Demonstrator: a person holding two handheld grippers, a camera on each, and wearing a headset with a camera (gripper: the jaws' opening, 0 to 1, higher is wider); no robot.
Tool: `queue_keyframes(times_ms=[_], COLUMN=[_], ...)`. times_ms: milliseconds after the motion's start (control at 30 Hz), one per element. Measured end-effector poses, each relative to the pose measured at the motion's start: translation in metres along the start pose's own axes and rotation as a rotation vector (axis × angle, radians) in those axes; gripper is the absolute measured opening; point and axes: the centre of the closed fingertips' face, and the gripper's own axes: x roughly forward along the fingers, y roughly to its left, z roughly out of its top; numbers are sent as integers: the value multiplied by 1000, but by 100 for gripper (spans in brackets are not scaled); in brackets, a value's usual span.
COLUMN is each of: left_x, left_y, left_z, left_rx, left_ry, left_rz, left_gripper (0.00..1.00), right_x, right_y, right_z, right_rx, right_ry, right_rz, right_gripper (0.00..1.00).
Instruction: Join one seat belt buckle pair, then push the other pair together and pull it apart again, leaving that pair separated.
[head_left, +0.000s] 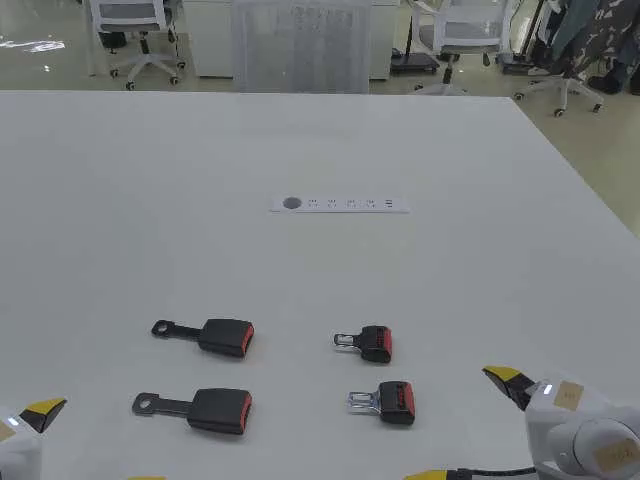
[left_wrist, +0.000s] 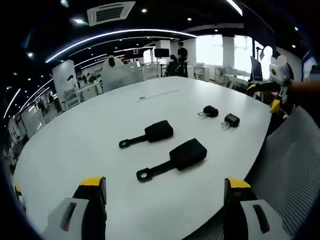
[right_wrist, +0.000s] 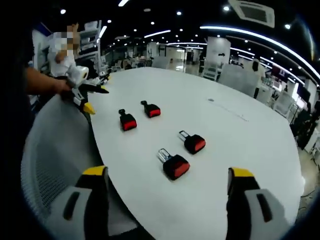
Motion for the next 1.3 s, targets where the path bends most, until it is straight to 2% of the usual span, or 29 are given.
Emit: queue_keyframes(times_ms=[300,567,800,1000,1300], left_x=[0,1,1,2,2], left_y=[7,12,11,9,8], left_z=[0,-3,-4,-5,-4], left_rx=[-13,-26,-15,-5,3], left_ry=[-9,-12,-6,-3,-2], left_rz=[16,22,24,13,10], left_gripper=[100,100,100,100,100], right_x=[5,4,5,5,5], right_y=[8,0,0,2,1], right_z=[0,-1,-7,-4,-2], right_rx=[4,4,-18,-15,-7], right_ry=[-3,-3,17,-2,-6], right_rz=[22,11,19,14,10], right_gripper=[98,97,97,100,97])
